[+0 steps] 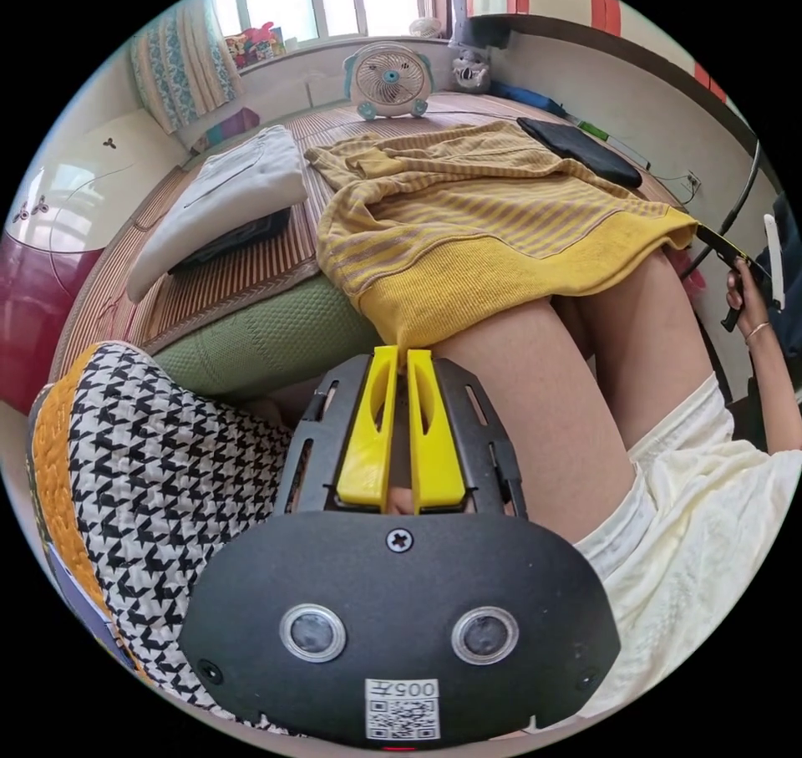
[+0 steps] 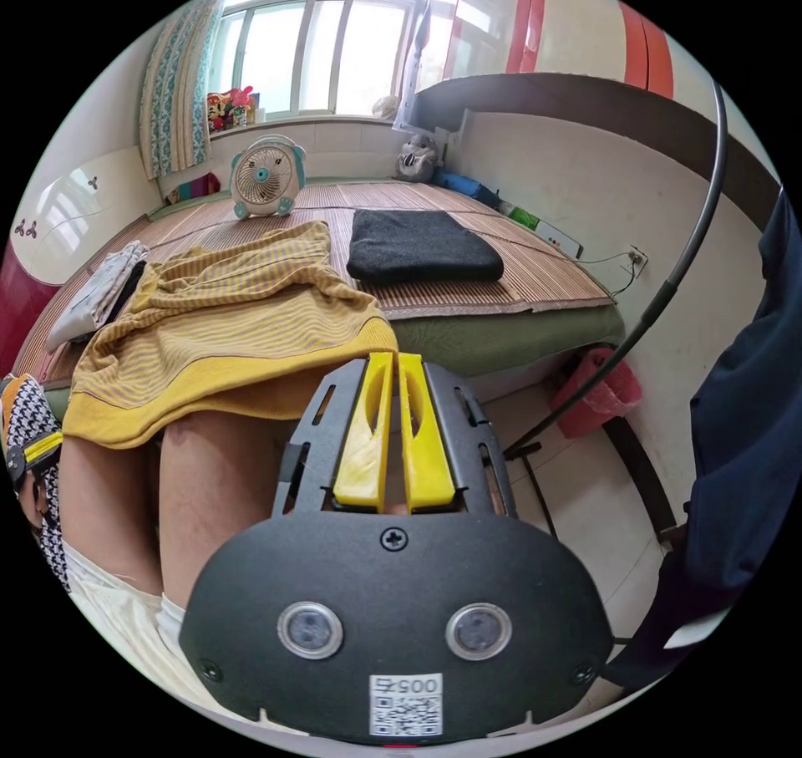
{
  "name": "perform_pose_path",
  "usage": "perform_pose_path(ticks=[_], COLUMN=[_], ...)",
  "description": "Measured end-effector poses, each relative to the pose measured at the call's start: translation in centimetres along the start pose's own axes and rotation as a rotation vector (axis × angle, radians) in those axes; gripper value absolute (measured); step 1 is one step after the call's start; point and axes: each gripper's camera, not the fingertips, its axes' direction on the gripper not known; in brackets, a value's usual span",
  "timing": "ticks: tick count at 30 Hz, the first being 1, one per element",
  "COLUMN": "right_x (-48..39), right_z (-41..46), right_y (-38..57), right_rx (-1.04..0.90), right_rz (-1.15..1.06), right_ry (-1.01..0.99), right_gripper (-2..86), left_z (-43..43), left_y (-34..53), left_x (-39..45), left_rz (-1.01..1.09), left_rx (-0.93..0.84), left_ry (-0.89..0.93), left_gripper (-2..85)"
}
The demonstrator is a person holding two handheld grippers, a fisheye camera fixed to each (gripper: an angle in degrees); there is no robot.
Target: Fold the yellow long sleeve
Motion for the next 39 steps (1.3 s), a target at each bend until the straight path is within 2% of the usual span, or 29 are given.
perform_pose_path(ticks=[11,17,33,39], right_x=[0.7,1.2,1.6,0.9], right_z=[-3.1,-5.6,-7.3,-6.3], right_y=[-0.7,-0.1,1.4,0.9], right_rx=[0.087,0.130,0.135,0.109], right_rz=[0.000,0.012,0.016,-0.017], right_ry=[-0.027,-0.030,-0.030,-0.028], right_gripper=[-1.6,-1.6,-1.6,-1.6], left_z=[-9.9,-12.8,-14.1,-13.3], left_y=[2.5,3.7,4.0,2.2], left_x=[0.2,1.4,4.1,6.6], left_rz=[-0.039,-0.035,0.031,0.208], left_rx=[0.302,0.373,0.389,0.303], left_ry=[-0.135,-0.202,-0.194,-0.140], left_gripper=[0.7,0.5,0.5,0.4])
